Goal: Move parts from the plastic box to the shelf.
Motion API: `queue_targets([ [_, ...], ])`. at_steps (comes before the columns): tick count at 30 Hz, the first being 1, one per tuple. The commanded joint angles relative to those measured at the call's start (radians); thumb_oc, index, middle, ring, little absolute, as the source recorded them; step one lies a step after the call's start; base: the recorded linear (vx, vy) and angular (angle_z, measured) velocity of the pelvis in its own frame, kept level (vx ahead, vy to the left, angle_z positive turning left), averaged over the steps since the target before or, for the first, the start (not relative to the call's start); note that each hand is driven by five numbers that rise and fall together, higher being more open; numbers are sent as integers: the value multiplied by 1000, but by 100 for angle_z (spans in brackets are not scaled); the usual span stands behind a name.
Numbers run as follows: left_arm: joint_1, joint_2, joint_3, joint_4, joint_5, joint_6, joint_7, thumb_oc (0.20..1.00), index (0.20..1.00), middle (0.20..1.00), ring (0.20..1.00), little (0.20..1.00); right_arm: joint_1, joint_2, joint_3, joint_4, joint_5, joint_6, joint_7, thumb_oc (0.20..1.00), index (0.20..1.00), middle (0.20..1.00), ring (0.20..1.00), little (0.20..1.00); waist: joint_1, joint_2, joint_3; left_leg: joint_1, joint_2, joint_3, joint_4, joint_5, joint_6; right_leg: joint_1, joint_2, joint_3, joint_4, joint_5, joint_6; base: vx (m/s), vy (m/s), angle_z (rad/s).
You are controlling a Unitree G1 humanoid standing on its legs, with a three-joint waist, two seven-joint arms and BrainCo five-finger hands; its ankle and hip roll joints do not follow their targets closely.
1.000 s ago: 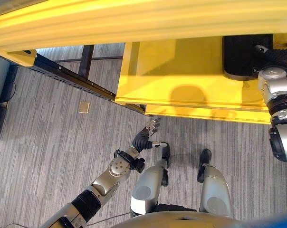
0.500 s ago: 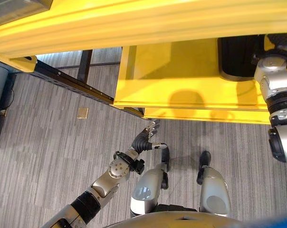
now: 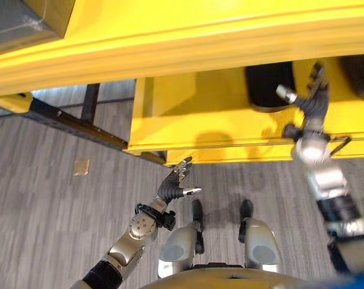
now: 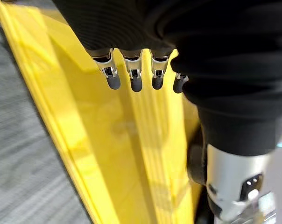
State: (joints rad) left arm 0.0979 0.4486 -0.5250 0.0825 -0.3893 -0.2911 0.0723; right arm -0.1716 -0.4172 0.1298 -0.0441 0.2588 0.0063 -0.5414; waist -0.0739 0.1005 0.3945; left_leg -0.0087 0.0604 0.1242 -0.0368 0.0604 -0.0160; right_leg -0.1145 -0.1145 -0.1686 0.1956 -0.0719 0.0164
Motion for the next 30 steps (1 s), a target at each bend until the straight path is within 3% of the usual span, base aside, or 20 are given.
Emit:
queue_targets([
  [1,71,-26,18,-39,65,-73,14,1000,1000,1000,1000,1000,52,-61,-4,-15,-8,-65,54,1000,1000,1000,1000,1000,-32,-27,-78,22,70,32,24,33,-44,69,-12,91,-80,67,46,-36,50,-16],
  [4,92,-25,58,-59,57,-77,2,1000,1000,1000,1000,1000,186,-46,1,-59,39,-88,106,1000,1000,1000,1000,1000,-56,-50,-109,45,66,56,7,27,-37,90,-9,102,-121,92,58,-53,68,-23],
  [7,111,-7,76,-94,69,-70,-8,1000,1000,1000,1000,1000,285,-65,8,-130,-15,-128,148,1000,1000,1000,1000,1000,-73,-63,-139,68,58,79,-13,24,-29,110,-10,111,-167,119,73,-82,147,-22],
  [9,111,-1,82,-106,-14,-32,-5,1000,1000,1000,1000,1000,310,-101,26,-170,-144,-158,116,1000,1000,1000,1000,1000,-79,-74,-159,90,44,97,-31,13,-20,128,-20,111,-208,146,95,-132,218,-21],
  [15,59,17,77,-118,30,-1,-27,1000,1000,1000,1000,1000,316,-117,57,-109,-233,-131,49,1000,1000,1000,1000,1000,-90,-100,-169,121,-6,148,-50,-24,13,104,-78,118,-276,252,180,-166,201,-12],
  [17,52,20,87,-108,26,12,-32,1000,1000,1000,1000,1000,311,-110,61,-73,-245,-123,43,1000,1000,1000,1000,1000,-87,-108,-165,132,-12,189,-50,-35,16,80,-93,70,-270,274,198,-151,111,-14],
  [20,74,13,120,-118,3,7,-37,1000,1000,1000,1000,1000,300,-93,65,-19,-245,-110,60,1000,1000,1000,1000,1000,-60,-122,-152,158,-5,301,-50,-47,16,44,-132,-92,-201,295,215,-159,27,-80],
  [21,84,19,131,-127,-12,-2,-52,1000,1000,1000,1000,1000,305,-85,63,15,-218,-95,47,1000,1000,1000,1000,1000,-52,-123,-148,153,-8,311,-44,-47,32,30,-158,-93,-120,294,209,-173,-38,-144],
  [23,92,28,146,-128,-40,8,-98,1000,1000,1000,1000,1000,316,-66,45,71,-202,-99,14,1000,1000,1000,1000,1000,-43,-106,-149,120,-1,285,-19,-35,56,56,-159,-51,13,229,171,-171,-182,-41],
  [24,92,24,138,-107,-50,17,-97,1000,1000,1000,1000,1000,293,-40,50,114,-204,-89,-9,1000,1000,1000,1000,1000,-15,-96,-152,84,16,278,15,-39,72,84,-198,-49,131,200,140,-137,-279,34],
  [27,81,23,140,-97,-46,33,-99,1000,1000,1000,1000,1000,271,-31,47,131,-200,-58,-42,1000,1000,1000,1000,1000,-7,-105,-159,49,31,284,36,-37,72,139,-183,-35,106,152,134,-75,-330,-11],
  [28,80,23,141,-95,-53,34,-94,1000,1000,1000,1000,1000,268,-31,45,140,-199,-52,-49,1000,1000,1000,1000,1000,-5,-112,-162,43,38,283,45,-52,54,162,-180,-42,87,117,145,-2,-367,-13],
  [29,87,19,158,-91,-64,27,-75,1000,1000,1000,1000,1000,264,-40,48,156,-221,-49,-45,1000,1000,1000,1000,1000,5,-118,-162,28,79,331,65,-31,22,209,-154,-108,19,54,137,19,-370,-33],
  [30,91,14,165,-89,-68,22,-66,1000,1000,1000,1000,1000,265,-46,49,158,-232,-44,-44,1000,1000,1000,1000,1000,9,-119,-161,24,98,350,72,-21,8,226,-141,-131,-13,43,133,-30,-382,-66],
])
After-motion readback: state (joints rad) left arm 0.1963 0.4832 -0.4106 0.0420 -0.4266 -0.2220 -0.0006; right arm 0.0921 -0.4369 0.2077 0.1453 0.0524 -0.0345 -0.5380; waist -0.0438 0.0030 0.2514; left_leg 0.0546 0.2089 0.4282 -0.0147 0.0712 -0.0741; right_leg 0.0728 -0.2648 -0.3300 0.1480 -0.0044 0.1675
